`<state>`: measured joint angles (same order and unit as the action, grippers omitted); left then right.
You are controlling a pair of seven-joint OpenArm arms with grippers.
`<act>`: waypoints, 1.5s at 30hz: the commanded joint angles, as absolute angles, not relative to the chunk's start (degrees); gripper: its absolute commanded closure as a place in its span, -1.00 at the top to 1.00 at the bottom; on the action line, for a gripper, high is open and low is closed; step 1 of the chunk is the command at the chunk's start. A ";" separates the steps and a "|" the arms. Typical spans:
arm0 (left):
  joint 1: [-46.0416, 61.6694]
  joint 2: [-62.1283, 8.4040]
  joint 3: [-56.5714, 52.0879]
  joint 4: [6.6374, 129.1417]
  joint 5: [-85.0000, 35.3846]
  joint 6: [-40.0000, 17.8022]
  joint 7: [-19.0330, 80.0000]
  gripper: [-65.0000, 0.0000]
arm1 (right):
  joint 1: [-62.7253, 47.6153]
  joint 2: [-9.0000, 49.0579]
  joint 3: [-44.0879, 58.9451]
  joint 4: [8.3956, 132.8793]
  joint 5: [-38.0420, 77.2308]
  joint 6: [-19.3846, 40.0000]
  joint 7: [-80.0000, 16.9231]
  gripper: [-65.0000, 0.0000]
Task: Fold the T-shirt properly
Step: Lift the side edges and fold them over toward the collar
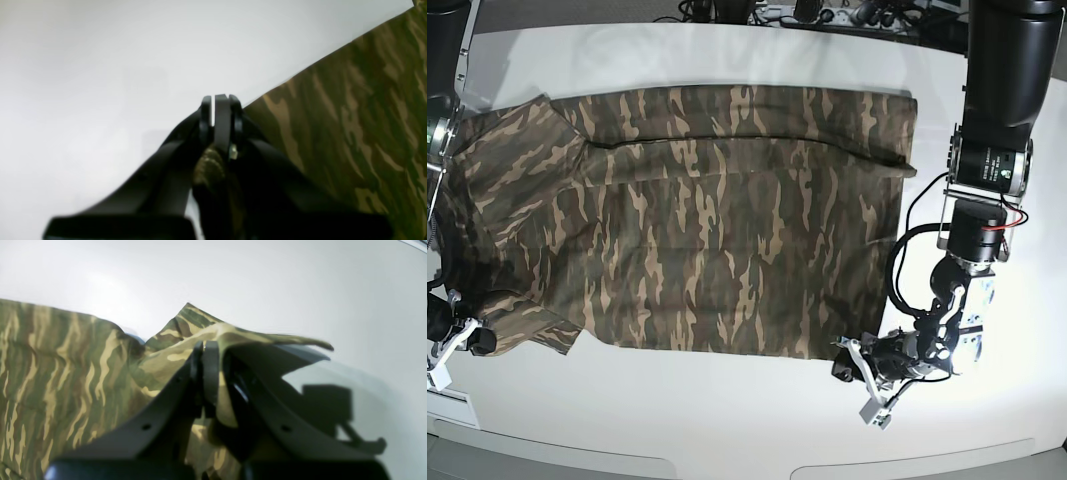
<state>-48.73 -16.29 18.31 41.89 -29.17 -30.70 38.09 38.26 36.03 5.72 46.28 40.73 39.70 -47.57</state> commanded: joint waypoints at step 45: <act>-51.16 -27.53 17.93 43.18 -85.00 -38.65 80.00 -1.00 | 22.96 49.10 6.04 65.52 67.07 40.00 -67.16 -1.00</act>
